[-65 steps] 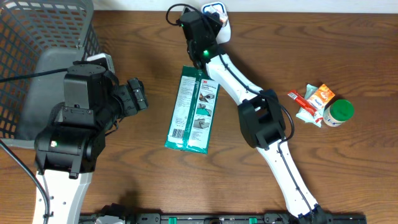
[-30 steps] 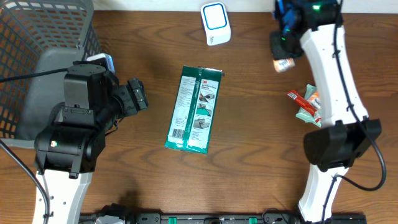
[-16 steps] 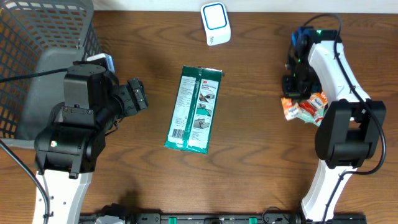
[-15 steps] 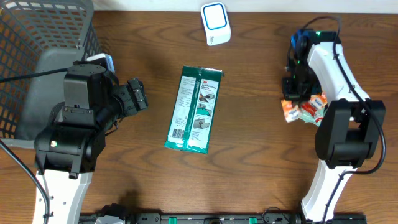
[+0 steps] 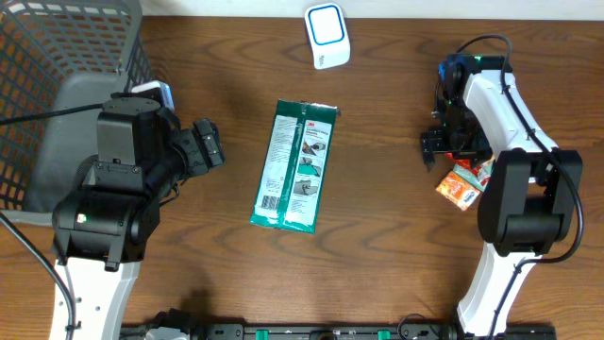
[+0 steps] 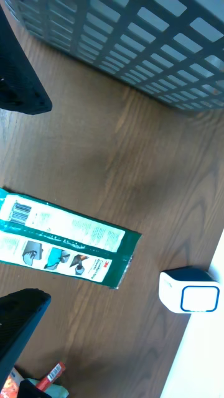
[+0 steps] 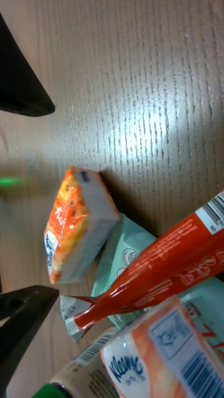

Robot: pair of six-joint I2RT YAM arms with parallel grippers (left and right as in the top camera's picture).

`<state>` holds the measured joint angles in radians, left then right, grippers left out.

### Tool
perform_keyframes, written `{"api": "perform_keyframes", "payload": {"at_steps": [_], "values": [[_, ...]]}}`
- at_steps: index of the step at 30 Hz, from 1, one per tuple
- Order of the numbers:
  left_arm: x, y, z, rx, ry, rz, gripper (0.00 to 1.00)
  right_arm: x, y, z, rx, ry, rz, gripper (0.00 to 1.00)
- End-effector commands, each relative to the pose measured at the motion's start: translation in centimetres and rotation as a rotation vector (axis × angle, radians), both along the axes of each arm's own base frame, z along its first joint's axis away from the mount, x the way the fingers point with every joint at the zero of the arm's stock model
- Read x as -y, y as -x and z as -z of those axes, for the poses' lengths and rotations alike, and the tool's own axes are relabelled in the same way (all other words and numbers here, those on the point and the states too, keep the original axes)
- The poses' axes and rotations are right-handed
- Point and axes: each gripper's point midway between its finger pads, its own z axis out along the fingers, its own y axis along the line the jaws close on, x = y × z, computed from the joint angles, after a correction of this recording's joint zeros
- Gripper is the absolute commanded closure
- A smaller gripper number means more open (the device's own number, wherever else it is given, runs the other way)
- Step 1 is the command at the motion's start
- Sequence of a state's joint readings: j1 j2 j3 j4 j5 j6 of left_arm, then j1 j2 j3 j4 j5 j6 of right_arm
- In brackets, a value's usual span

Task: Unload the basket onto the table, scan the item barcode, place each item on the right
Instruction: 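Carry the juice box right and drop it by the wipes pack, then move the right gripper over the right edge of the 3M package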

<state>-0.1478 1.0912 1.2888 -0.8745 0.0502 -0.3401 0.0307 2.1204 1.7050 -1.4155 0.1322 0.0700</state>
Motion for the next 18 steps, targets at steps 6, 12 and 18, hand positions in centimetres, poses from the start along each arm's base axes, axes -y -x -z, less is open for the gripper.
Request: {"api": "perform_keyframes", "payload": {"at_steps": [6, 12, 18], "values": [[0.1, 0.0, -0.4, 0.010, 0.001, 0.004, 0.10, -1.6, -0.9, 0.5, 0.041, -0.093, 0.028, 0.02], [0.1, 0.0, -0.4, 0.010, 0.001, 0.004, 0.10, -8.9, -3.6, -0.1, 0.141, -0.482, 0.076, 0.01], [0.1, 0.0, -0.4, 0.010, 0.001, 0.004, 0.10, -14.3, -5.2, -1.2, 0.214, -0.667, -0.001, 0.01]]}}
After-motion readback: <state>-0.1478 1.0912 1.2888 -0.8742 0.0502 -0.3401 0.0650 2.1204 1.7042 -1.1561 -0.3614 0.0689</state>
